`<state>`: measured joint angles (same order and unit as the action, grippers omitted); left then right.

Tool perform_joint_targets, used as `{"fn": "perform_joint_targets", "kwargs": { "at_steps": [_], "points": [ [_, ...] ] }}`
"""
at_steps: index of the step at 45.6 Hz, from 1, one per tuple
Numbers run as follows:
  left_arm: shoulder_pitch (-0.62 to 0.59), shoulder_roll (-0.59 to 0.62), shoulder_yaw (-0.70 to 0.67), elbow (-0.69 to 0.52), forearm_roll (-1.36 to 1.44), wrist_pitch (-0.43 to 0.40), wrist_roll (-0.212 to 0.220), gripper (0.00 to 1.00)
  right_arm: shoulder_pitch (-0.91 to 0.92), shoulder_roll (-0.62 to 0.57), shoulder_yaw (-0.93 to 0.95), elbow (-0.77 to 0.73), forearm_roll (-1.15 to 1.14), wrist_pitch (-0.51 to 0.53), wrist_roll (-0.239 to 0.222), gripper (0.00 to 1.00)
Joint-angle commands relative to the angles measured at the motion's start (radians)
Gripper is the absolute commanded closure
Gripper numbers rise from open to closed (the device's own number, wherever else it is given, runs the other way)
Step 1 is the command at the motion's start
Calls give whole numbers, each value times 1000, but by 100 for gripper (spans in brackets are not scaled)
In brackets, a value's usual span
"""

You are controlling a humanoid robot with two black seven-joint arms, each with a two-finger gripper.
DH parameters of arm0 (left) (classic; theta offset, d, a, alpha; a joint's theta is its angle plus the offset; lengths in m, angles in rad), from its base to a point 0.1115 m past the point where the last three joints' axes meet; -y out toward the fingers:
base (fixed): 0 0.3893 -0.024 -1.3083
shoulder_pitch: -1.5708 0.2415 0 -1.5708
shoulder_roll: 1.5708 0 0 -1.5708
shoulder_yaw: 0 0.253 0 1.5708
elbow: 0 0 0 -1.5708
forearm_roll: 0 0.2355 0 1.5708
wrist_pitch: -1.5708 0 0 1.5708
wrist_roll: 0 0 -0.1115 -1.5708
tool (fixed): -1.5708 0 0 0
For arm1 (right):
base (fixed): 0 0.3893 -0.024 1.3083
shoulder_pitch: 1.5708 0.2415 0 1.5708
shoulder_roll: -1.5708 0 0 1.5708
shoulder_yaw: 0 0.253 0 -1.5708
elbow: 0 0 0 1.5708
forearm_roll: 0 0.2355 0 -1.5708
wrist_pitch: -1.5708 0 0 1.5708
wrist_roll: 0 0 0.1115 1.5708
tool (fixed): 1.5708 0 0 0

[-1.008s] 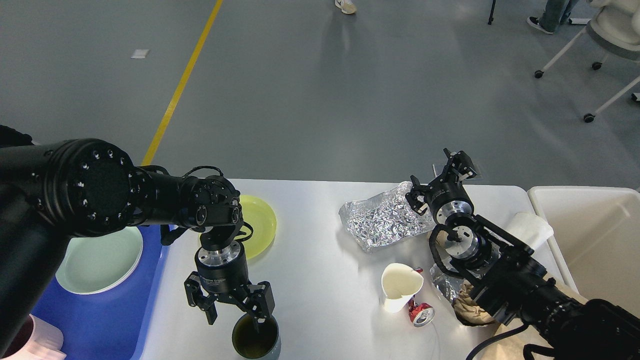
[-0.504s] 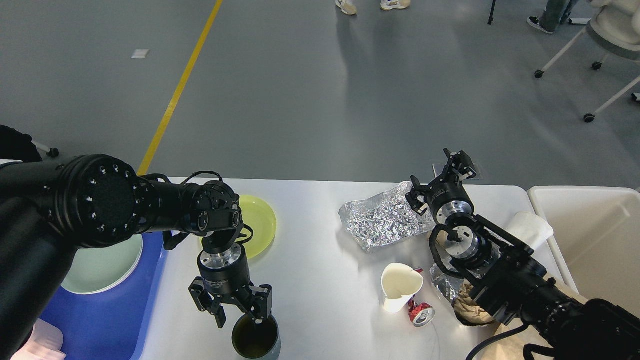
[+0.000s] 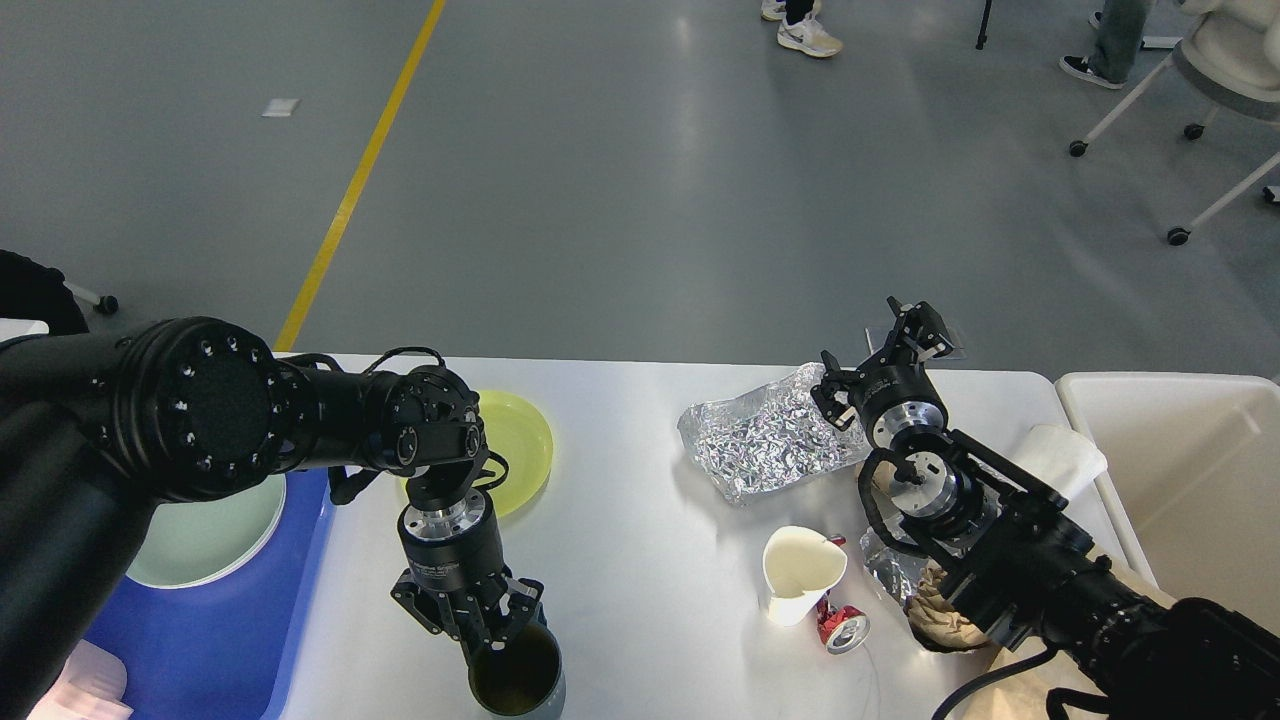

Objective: Tidy desktop
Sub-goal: 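Reach the left gripper to the dark green mug and grasp it, then lift the dark green mug into the blue tray and release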

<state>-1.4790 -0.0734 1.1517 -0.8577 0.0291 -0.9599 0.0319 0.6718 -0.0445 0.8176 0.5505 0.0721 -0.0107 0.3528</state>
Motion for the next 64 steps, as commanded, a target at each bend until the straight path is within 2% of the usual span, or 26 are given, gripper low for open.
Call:
{"fn": "perform_joint_targets", "kwargs": {
  "at_steps": [1,10,17,27,32,41,52,56,61,64],
  "points": [
    [-13,1,-1,0,0,0,0,100,0,0,0,0,0,0,0,0],
    [-52,4,-4,-4,-3,0,-3,100,0,0,0,-1,0,0,0,0],
    [-161,27,-6,-15,-14,0,-7,100,0,0,0,-1,0,0,0,0],
    [-380,165,0,-141,-11,0,-6,100,0,0,0,0,0,0,0,0],
    [-425,239,5,-176,-9,0,-3,100,0,0,0,-1,0,0,0,0],
    [-402,308,57,-221,-9,0,-6,100,0,0,0,-1,0,0,0,0],
    [-296,507,97,-199,3,0,6,100,0,0,0,0,0,0,0,0],
    [-248,576,94,-176,3,0,40,100,0,0,0,0,0,0,0,0],
    [-173,659,79,-129,2,0,114,100,0,0,0,-1,0,0,0,0],
    [-130,687,79,-101,2,0,140,100,0,0,0,0,0,0,0,0]
  ]
}}
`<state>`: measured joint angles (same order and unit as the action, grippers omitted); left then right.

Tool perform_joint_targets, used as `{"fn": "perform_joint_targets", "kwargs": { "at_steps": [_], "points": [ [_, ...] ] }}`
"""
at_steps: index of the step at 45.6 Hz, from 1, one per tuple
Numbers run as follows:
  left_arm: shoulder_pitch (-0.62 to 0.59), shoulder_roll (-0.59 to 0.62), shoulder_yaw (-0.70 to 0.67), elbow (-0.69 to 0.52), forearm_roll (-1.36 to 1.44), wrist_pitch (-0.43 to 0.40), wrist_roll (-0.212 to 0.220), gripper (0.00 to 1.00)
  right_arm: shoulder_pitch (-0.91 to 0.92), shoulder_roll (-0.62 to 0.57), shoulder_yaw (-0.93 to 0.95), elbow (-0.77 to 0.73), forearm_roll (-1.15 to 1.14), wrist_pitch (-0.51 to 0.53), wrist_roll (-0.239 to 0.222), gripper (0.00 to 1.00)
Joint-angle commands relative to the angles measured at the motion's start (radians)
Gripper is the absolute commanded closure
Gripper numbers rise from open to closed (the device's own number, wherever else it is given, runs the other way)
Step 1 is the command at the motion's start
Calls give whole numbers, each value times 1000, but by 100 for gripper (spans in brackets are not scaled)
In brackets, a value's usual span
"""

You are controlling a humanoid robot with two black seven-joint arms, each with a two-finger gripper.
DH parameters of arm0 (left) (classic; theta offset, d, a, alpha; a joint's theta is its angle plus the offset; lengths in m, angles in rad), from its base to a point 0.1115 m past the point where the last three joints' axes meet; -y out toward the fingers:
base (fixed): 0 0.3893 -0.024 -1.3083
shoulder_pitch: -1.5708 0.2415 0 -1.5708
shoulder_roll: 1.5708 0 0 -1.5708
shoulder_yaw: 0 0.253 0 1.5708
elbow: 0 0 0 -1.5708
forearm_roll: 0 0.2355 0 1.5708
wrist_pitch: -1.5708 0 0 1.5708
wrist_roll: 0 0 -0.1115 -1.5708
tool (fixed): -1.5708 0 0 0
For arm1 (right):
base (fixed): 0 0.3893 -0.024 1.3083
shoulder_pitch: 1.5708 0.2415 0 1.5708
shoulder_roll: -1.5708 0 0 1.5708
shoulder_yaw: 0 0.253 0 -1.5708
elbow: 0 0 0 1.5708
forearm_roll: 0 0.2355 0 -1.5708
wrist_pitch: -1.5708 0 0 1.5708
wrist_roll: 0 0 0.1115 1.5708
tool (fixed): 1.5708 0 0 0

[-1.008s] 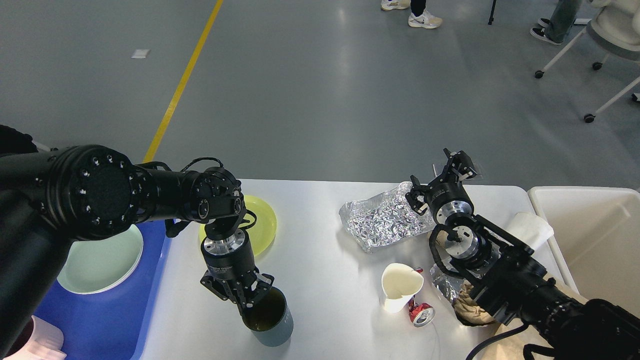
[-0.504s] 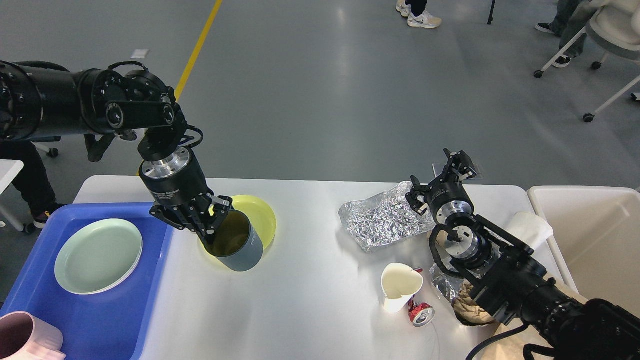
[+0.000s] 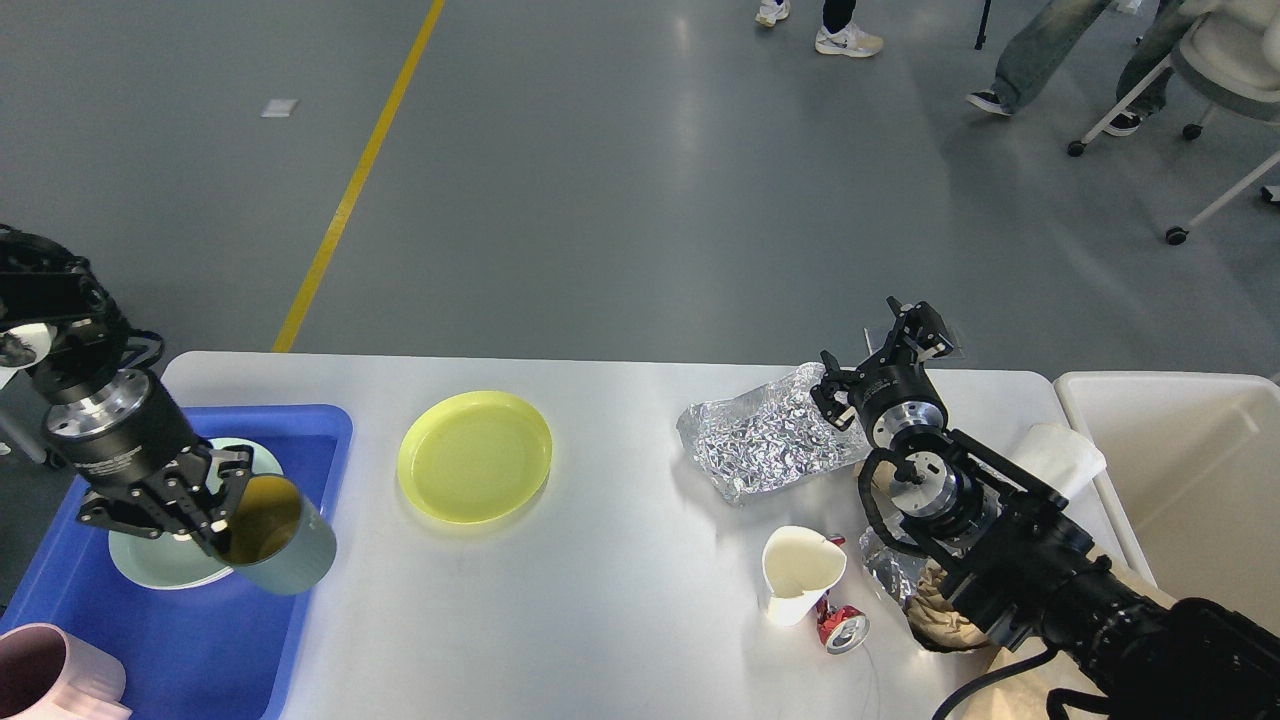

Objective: Tidy desktop
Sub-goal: 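Lift the dark green mug into the blue tray and release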

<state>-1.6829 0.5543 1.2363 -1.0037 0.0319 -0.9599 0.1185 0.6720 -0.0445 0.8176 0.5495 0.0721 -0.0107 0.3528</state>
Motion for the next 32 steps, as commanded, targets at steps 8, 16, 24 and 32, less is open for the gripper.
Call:
{"fn": "perform_joint_targets", "kwargs": {
  "at_steps": [8,16,24,32],
  "points": [
    [155,67,-8,100,-4,0,53,100,0,0,0,1,0,0,0,0],
    [242,47,-57,151,-6,0,44,100,0,0,0,1,0,0,0,0],
    [279,27,-83,157,-6,0,50,100,0,0,0,0,0,0,0,0],
    [295,21,-84,165,-7,0,47,100,0,0,0,0,0,0,0,0]
  ]
}}
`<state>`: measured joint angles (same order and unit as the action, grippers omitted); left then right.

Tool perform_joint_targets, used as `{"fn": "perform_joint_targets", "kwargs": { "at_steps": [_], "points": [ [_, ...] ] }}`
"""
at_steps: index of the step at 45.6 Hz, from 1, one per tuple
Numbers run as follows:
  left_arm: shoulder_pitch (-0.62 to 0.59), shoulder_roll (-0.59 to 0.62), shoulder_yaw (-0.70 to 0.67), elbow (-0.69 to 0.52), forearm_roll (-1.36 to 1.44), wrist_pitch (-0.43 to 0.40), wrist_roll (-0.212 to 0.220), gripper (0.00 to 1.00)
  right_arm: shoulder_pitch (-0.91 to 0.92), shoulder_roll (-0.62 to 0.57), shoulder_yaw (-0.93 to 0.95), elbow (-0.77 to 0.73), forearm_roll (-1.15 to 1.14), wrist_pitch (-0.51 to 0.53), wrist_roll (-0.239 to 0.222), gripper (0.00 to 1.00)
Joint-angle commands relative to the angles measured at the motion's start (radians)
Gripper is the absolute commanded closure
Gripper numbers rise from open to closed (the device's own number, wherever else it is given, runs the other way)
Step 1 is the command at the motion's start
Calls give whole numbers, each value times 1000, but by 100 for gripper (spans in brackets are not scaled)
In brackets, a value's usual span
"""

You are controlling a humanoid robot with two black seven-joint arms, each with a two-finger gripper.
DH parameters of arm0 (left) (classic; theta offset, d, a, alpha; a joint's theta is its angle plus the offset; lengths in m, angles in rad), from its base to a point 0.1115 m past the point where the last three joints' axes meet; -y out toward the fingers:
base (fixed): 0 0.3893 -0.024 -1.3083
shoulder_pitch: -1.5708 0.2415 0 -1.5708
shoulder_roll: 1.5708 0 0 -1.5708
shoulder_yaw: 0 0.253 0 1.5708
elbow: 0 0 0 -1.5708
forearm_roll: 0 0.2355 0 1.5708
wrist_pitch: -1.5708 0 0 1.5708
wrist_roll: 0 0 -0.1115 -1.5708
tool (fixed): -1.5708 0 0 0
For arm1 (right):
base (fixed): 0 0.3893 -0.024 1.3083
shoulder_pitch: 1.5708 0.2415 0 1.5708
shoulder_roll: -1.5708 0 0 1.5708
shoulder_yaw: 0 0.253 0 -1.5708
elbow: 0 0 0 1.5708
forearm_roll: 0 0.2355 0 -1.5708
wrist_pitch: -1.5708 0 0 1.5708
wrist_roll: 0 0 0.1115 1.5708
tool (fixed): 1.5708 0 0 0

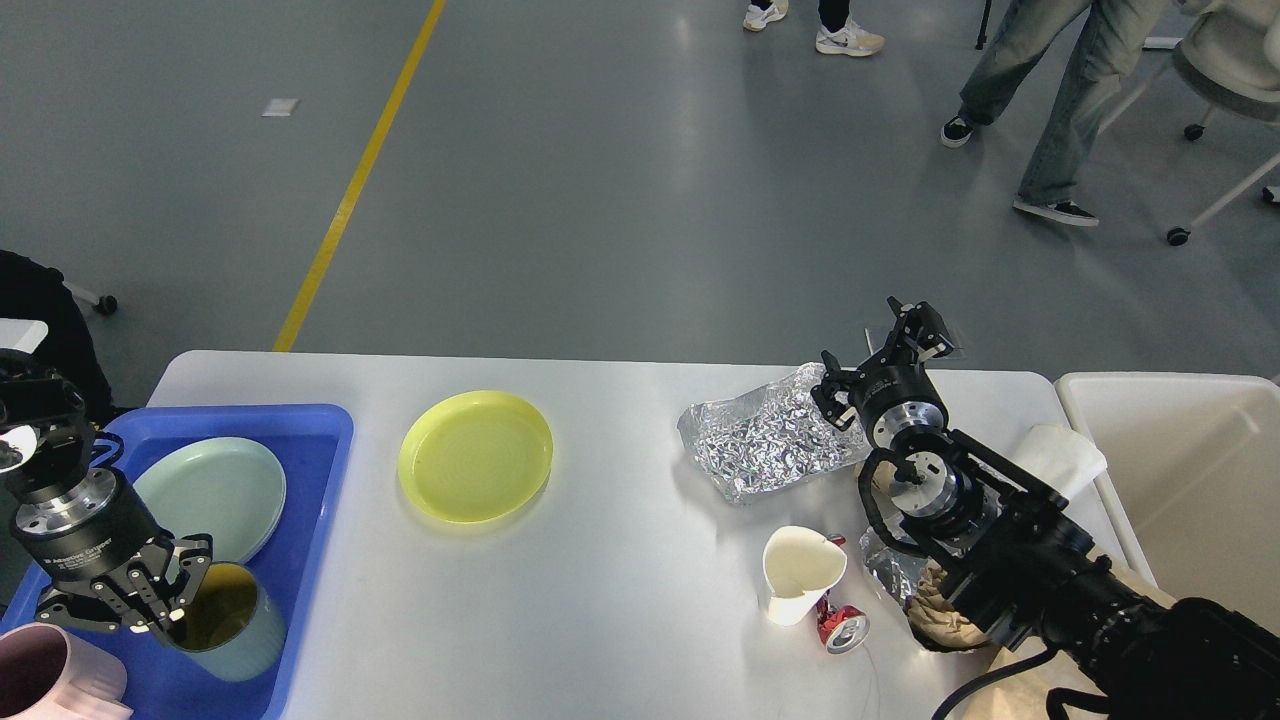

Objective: Tidy desktop
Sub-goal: 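Lift the dark green mug into the blue tray and release, then reach the left gripper to the yellow plate rim and grasp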

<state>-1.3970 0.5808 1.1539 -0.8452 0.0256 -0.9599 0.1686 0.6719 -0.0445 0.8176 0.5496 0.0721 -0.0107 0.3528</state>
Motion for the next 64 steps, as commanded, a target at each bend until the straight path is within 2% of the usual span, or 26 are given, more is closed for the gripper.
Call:
{"fn": "perform_joint_targets", "kwargs": {
  "at_steps": [1,5,8,22,25,34,50,58,64],
  "points": [
    [9,-9,-2,6,-1,0,-4,100,0,0,0,0,0,0,0,0],
    [12,-15,3,6,-1,0,-6,97,0,0,0,0,0,0,0,0],
    [12,-16,6,6,-1,0,-8,91,0,0,0,0,0,0,0,0],
    [12,-35,13,6,-4,0,2,21,0,0,0,1,0,0,0,0],
    [12,-36,18,6,-4,0,2,13,0,0,0,1,0,0,0,0],
    [-5,-36,58,6,-15,0,-9,7,0,0,0,1,0,0,0,0],
    [-241,-38,173,9,-108,0,-34,6,0,0,0,1,0,0,0,0],
    [-421,-133,237,8,-99,0,-32,6,0,0,0,1,0,0,0,0],
    [-458,-225,245,15,-104,0,-31,6,0,0,0,1,0,0,0,0]
  ]
}}
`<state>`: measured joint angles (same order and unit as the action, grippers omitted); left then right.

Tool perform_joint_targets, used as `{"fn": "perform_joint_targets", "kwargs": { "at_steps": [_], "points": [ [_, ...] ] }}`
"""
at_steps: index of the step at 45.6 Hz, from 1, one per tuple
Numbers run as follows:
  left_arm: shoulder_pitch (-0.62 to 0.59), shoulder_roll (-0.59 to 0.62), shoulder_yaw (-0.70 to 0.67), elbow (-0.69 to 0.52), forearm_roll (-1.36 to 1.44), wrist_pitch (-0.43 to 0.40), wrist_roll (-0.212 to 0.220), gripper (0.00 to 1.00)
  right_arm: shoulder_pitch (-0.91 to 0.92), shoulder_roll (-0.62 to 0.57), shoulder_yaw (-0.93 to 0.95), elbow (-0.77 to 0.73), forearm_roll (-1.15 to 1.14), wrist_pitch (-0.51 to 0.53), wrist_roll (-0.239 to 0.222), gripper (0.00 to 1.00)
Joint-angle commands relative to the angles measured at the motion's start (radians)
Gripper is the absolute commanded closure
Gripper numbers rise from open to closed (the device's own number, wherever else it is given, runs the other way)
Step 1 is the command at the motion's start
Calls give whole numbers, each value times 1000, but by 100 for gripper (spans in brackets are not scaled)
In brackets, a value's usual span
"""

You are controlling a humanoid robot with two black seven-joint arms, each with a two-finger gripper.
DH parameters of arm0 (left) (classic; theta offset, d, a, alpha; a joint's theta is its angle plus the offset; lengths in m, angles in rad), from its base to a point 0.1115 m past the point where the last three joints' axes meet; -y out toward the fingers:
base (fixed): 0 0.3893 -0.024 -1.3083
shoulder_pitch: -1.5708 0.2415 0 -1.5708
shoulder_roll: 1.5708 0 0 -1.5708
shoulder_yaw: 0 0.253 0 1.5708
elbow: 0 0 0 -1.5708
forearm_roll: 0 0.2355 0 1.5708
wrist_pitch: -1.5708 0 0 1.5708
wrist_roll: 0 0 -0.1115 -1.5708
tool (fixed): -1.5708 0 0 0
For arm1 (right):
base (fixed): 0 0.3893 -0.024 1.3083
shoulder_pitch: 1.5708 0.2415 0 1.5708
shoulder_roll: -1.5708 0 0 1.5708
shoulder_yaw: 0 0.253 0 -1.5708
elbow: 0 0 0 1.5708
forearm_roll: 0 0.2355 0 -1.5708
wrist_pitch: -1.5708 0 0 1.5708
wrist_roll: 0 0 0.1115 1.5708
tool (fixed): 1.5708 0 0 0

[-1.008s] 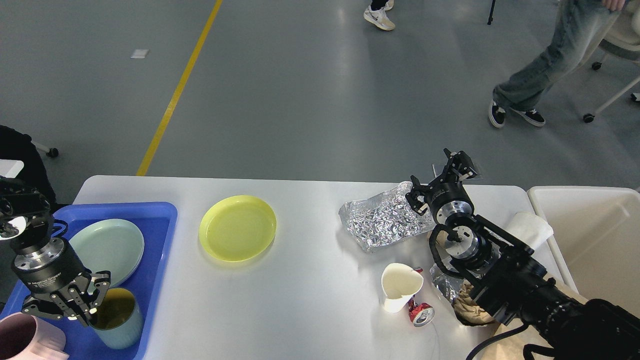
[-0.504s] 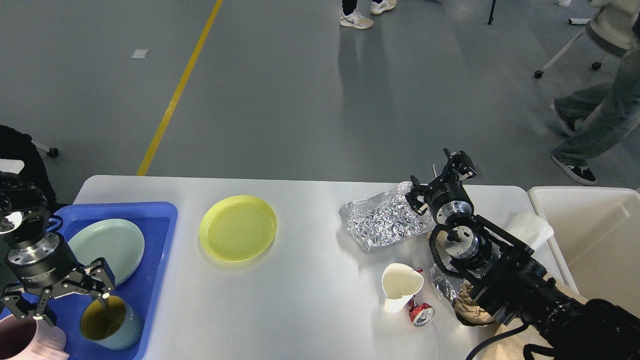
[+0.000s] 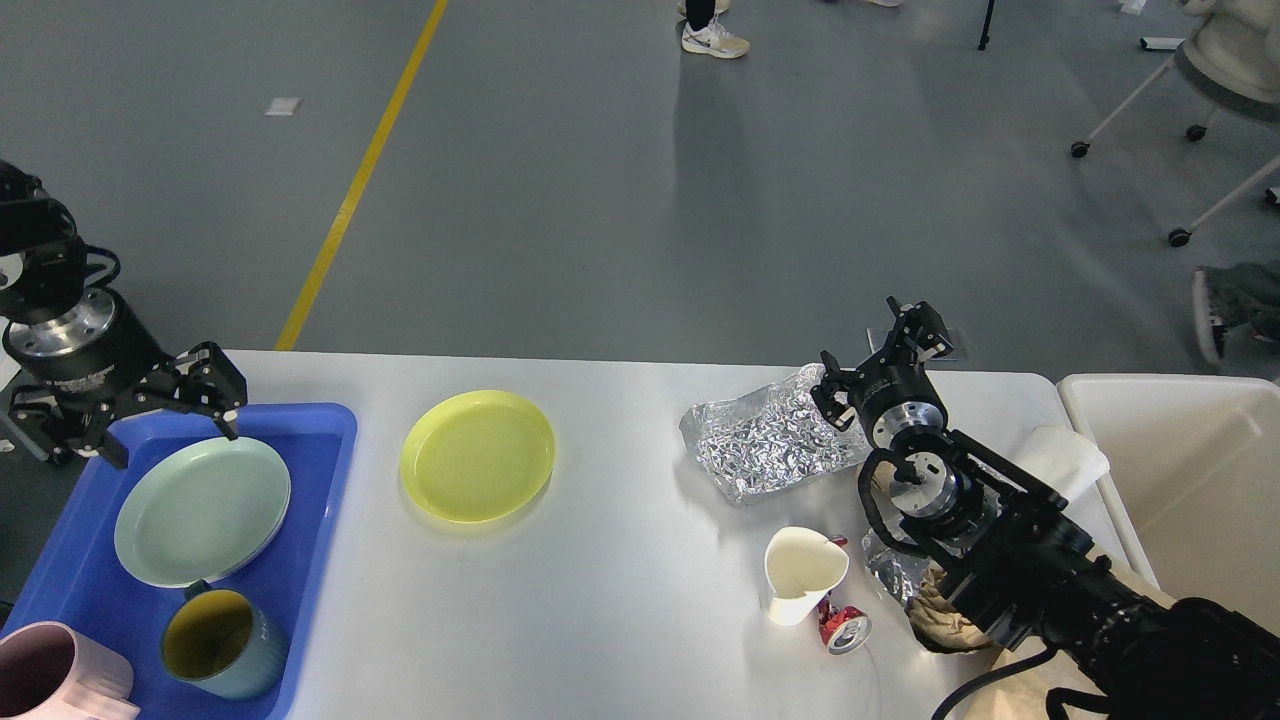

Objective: Tidy desktop
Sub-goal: 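Reach the left gripper to the yellow plate rim and grasp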

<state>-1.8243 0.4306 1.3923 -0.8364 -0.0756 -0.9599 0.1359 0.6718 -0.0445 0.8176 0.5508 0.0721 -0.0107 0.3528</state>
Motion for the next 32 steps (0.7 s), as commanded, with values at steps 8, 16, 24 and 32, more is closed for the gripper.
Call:
{"fn": "perform_joint_targets", "kwargs": {
  "at_steps": [8,16,24,32],
  "points": [
    [135,-217,-33,54,-1,176,13,6,0,0,0,0,0,0,0,0],
    [230,-285,-72,91,-1,303,18,5,0,0,0,0,0,0,0,0],
    [348,-357,-91,204,-1,365,21,6,0,0,0,0,0,0,0,0],
    [454,-368,-171,295,-1,415,22,6,0,0,0,0,0,0,0,0]
  ]
}}
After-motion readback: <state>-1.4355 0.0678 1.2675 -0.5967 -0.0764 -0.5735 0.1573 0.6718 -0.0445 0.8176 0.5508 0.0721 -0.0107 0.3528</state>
